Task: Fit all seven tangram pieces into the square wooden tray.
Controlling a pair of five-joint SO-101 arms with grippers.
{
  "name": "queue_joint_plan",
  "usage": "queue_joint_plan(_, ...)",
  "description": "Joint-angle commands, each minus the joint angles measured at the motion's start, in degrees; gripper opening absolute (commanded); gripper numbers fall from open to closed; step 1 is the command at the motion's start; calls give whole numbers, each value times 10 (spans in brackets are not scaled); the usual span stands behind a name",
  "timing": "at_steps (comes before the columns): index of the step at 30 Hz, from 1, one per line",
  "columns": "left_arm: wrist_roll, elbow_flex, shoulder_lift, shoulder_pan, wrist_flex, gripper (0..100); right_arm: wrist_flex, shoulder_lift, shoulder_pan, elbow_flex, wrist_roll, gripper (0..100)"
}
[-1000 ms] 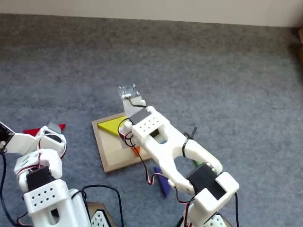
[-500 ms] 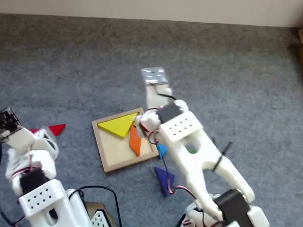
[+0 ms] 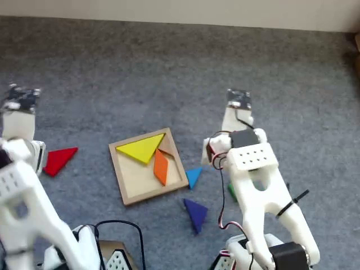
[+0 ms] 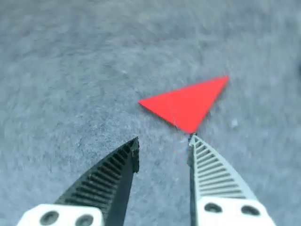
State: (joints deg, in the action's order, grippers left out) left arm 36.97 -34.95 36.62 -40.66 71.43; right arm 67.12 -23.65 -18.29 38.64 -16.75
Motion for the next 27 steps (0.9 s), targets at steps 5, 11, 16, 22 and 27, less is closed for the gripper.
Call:
queue_joint_plan(5,290,136,-220,-6,37,312,-65,-22,41,42,-6,149)
queue_joint_plan(11,417,178,-313,-5,33,313,-129,-28,58,94,-6,149)
queue_joint_plan(16,446,231,-404,-3,33,316,-134,-28,65,93,-6,149)
queue_joint_plan(22,446,318,-551,5,33,316,-134,-28,65,93,-6,149)
queue_joint_plan(27,445,379,-664,8,33,312,-134,-28,65,93,-6,149)
